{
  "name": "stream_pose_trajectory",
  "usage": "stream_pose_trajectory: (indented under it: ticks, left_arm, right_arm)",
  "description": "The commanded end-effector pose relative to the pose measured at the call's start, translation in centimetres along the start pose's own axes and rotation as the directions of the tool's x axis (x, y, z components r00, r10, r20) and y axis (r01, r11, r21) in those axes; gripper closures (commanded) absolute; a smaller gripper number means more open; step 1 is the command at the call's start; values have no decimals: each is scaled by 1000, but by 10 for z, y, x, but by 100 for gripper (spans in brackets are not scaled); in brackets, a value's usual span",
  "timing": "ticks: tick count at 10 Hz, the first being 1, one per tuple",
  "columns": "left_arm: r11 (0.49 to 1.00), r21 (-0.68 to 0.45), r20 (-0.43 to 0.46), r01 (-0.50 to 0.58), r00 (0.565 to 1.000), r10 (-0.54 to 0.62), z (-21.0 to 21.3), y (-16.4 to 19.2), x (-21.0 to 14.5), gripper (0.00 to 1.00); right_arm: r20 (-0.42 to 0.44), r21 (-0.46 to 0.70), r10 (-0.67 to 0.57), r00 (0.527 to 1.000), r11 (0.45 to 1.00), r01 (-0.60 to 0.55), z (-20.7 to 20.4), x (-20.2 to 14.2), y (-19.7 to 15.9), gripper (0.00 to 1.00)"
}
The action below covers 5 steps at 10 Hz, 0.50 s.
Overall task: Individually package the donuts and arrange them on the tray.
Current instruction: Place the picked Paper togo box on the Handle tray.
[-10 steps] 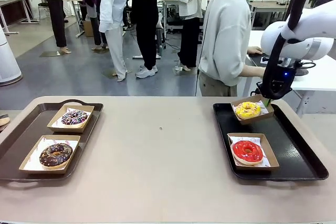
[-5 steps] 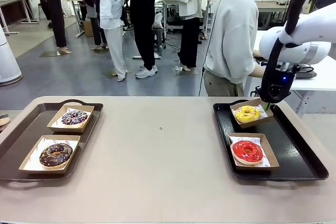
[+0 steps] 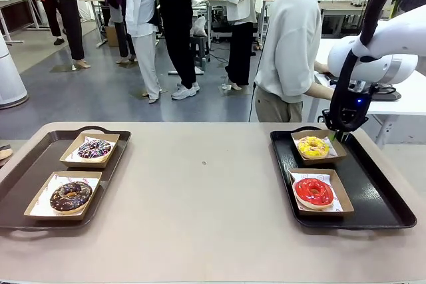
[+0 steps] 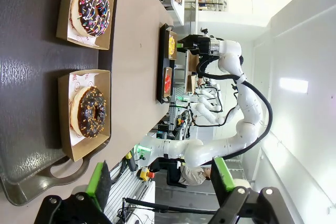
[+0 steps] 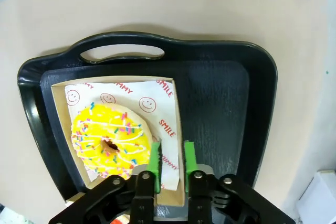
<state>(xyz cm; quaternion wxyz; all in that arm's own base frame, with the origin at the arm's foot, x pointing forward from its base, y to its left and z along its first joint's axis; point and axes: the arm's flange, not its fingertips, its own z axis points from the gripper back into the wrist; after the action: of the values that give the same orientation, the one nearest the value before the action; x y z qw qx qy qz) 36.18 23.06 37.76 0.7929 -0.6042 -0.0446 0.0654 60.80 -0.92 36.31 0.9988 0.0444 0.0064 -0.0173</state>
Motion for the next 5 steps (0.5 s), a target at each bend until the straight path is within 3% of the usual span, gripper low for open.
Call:
stream_pose_trajectory:
  ticks: [1,4,5]
  left_arm:
    - [1000,-1,4,4,1000,-4,1,-1,-1,0]
    - [1000,-1,4,4,1000,-4,1,-1,-1,0]
    - [1000,-1,4,4,1000,-4,1,-1,-1,0]
  right_arm:
    - [18,40,24,1000,999,-25,3,-3,-1,0]
    - [22,57,48,999,997,-50,20,-16,-4,4]
    - [24,75,69,997,995,-71,32,-27,-6,0]
